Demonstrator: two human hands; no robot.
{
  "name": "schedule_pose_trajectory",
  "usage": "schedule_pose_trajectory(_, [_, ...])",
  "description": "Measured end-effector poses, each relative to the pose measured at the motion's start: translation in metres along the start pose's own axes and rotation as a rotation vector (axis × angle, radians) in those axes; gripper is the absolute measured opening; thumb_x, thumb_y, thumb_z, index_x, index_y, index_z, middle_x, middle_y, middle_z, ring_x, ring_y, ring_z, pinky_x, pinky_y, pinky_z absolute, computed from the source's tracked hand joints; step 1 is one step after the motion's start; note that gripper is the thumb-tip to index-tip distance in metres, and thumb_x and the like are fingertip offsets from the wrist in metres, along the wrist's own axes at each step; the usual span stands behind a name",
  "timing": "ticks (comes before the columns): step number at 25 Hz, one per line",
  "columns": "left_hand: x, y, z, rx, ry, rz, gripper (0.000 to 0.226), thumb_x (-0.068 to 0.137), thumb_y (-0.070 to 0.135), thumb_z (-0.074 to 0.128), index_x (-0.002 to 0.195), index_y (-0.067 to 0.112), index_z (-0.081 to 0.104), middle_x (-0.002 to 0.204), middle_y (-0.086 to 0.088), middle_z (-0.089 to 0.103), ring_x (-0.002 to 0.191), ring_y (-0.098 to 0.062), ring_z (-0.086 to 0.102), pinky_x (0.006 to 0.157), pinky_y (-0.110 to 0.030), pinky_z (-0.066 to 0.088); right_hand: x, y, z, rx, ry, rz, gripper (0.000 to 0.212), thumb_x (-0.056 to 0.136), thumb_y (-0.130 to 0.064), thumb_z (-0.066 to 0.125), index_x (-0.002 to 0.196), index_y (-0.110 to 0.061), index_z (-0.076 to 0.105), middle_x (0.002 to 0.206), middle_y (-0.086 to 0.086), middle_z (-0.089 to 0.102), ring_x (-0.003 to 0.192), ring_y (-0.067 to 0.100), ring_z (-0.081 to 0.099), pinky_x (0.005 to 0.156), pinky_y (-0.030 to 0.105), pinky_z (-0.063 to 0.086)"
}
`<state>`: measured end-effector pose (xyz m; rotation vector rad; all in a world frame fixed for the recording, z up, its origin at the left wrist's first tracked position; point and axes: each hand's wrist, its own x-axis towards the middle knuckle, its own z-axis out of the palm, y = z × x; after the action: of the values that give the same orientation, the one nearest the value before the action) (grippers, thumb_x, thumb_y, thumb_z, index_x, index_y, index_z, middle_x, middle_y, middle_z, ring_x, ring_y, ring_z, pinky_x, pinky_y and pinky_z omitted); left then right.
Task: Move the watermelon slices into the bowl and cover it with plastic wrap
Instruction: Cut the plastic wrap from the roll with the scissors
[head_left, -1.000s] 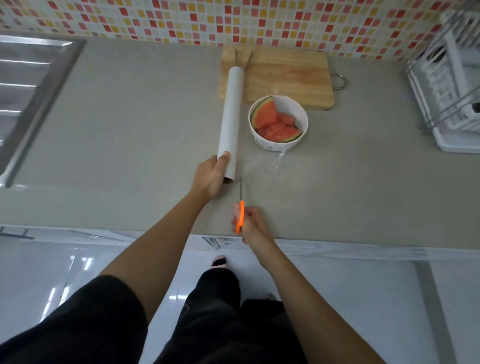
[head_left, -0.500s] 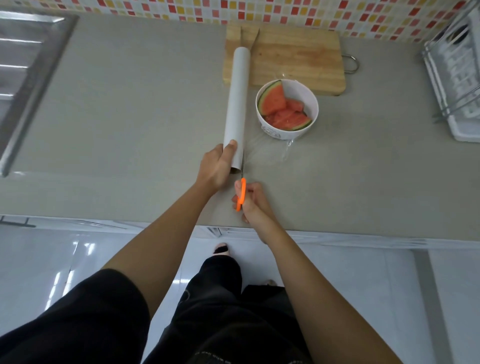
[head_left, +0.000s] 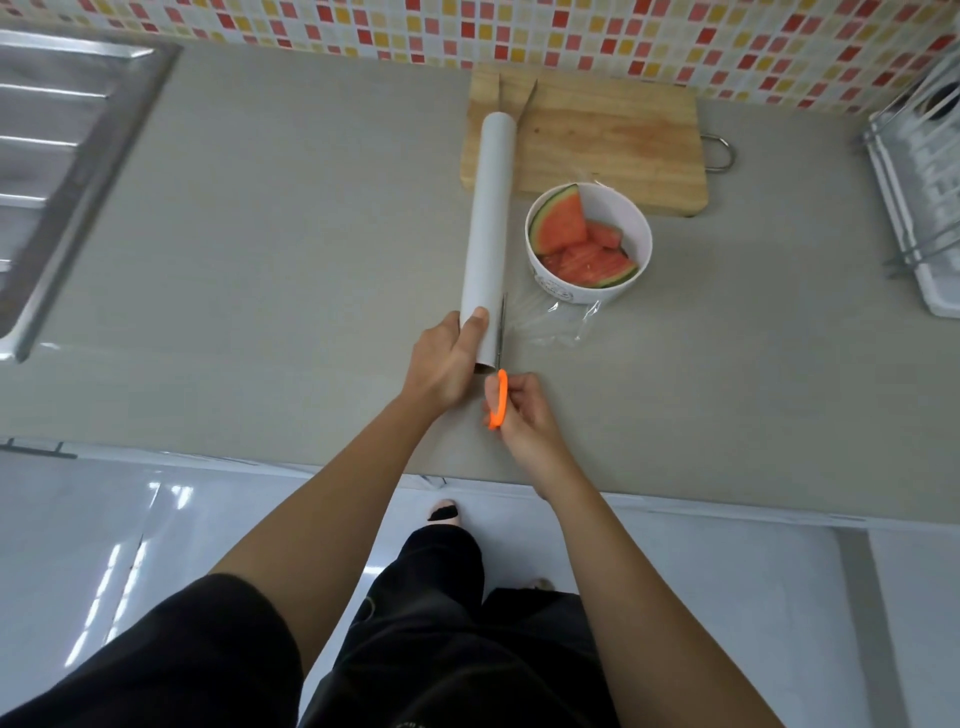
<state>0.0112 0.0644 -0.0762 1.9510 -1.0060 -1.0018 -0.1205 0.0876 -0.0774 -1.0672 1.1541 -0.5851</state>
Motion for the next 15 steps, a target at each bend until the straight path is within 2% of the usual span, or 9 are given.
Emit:
schedule_pose_trajectory(4, [-0.002,0.0,0.001,-0.006,-0.008,0.006,0.048,0.086,0.059,0.033,0.068,0.017,0.046,0.068,0.0,0.053,0.067,-0.019,0.05,0.063,-0.036,0.039,0.013,-0.009,-0.009,-0.011,-0.034,-0.068,0.025,0.086,-0.04,0.057,0.087,-0.018,0.047,0.065,-0.012,0.053,0.06,0.001,0.05,0.061,0.015,0.044])
schedule_pose_trajectory(6, [-0.002,0.0,0.001,-0.012,-0.011,0.008,0.053,0.085,0.06,0.032,0.073,0.012,0.05,0.072,-0.002,0.057,0.071,-0.022,0.053,0.068,-0.038,0.042,0.019,-0.012,-0.011,-0.023,-0.034,-0.089,0.023,0.088,-0.037,0.056,0.086,-0.016,0.047,0.063,-0.012,0.053,0.057,-0.001,0.05,0.057,0.011,0.042])
schedule_pose_trajectory(8, [0.0,0.0,0.0,-0.008,-0.01,0.01,0.055,0.084,0.061,0.032,0.078,0.01,0.053,0.076,-0.005,0.06,0.075,-0.025,0.056,0.071,-0.038,0.043,0.025,-0.016,-0.012,-0.058,-0.031,-0.085,0.026,0.086,-0.043,0.057,0.086,-0.019,0.048,0.065,-0.011,0.054,0.057,-0.002,0.051,0.056,0.009,0.041])
schedule_pose_trajectory(11, [0.001,0.0,-0.002,0.016,-0.012,0.022,0.051,0.084,0.061,0.031,0.076,0.015,0.052,0.076,-0.003,0.06,0.075,-0.024,0.056,0.065,-0.035,0.041,0.037,-0.022,-0.016,-0.128,-0.031,-0.077,0.03,0.084,-0.05,0.055,0.086,-0.021,0.047,0.07,-0.008,0.055,0.059,-0.005,0.053,0.059,0.011,0.041])
schedule_pose_trajectory(15, [0.002,-0.002,-0.002,0.059,0.001,0.036,0.058,0.084,0.061,0.029,0.082,0.009,0.054,0.08,-0.008,0.063,0.077,-0.027,0.057,0.067,-0.036,0.042,0.05,-0.027,-0.02,-0.158,-0.032,-0.116,0.024,0.088,-0.042,0.053,0.086,-0.019,0.047,0.073,-0.005,0.059,0.061,-0.006,0.056,0.061,0.011,0.042])
